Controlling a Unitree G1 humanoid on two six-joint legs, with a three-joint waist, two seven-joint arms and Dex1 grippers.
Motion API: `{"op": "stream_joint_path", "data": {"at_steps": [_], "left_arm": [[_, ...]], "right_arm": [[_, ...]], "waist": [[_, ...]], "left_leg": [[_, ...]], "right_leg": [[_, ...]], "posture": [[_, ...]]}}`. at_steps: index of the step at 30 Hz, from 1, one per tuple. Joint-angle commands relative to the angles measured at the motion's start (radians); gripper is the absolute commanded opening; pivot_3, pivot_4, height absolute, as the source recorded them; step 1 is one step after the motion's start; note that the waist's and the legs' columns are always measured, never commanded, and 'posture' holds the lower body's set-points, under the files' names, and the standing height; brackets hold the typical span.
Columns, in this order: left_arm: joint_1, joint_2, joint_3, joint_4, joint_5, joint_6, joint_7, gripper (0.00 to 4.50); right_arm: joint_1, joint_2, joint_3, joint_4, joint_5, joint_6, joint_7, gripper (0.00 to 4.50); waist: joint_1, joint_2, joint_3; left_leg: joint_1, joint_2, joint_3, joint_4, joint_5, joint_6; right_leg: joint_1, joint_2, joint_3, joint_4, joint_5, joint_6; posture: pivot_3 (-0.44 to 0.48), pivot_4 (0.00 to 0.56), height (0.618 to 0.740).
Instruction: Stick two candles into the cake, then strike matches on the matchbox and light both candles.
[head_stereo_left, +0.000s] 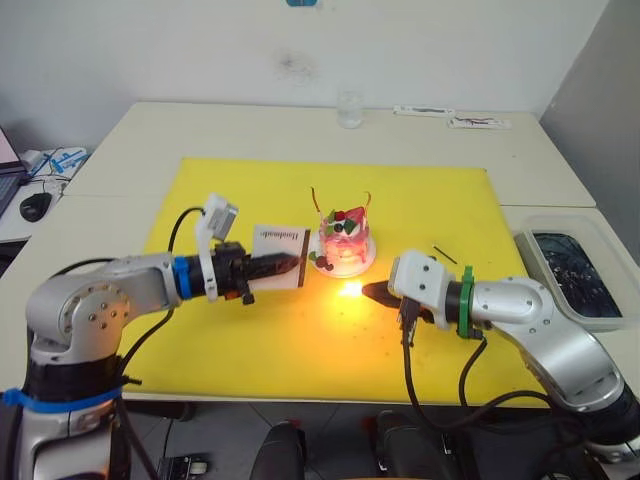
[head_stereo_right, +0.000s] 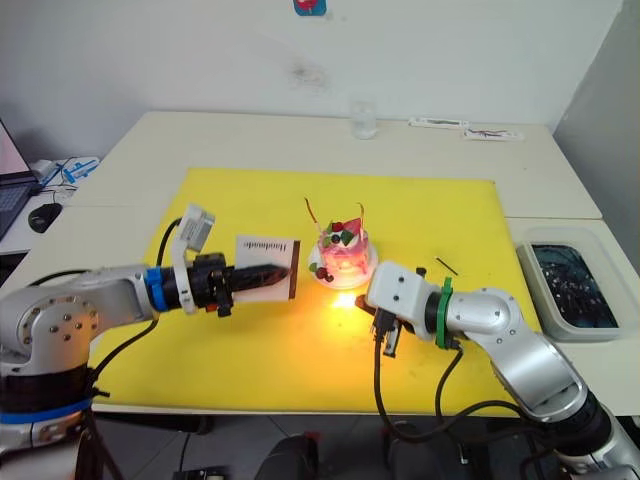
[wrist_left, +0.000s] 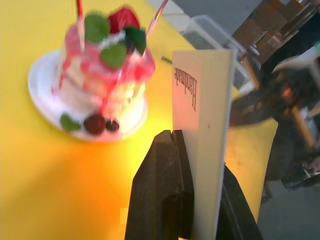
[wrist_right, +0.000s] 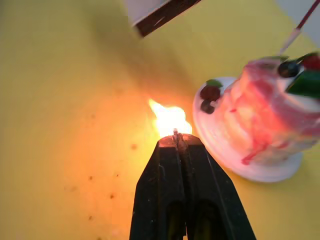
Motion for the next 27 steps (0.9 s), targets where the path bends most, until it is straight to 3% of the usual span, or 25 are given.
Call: {"op": "stream_joint_path", "data": {"at_steps": [1,11,27], "left_arm": [[0.072,-0.016,-0.002,-0.051,0.000,-0.036,0.011,0.00],[0.111,-0.087,-0.032,-0.067,-0.012,-0.062,0.074,0.00],[0.094,-0.090,-0.053,-0.062,-0.014,-0.078,0.077,0.00]], "right_arm": [[-0.098,0.048,-0.019,0.026,0.000,0.003,-0.041,0.04],[-0.253,0.199,0.084,0.234,-0.163,-0.116,-0.186,0.04],[-0.304,0.318,0.094,0.454,-0.291,-0.316,-0.242,0.04]], "waist": [[0.001,0.000,0.000],[0.013,0.000,0.000],[0.010,0.000,0.000]], "left_leg": [[0.000,0.000,0.000,0.000,0.000,0.000],[-0.001,0.000,0.000,-0.001,0.000,0.000],[-0.001,0.000,0.000,-0.001,0.000,0.000]], "right_leg": [[0.000,0.000,0.000,0.000,0.000,0.000],[-0.001,0.000,-0.001,0.000,0.000,-0.001],[-0.001,0.000,0.000,0.000,0.000,-0.001]], "posture": [[0.000,0.150,0.740],[0.000,0.150,0.740],[0.000,0.150,0.740]]}}
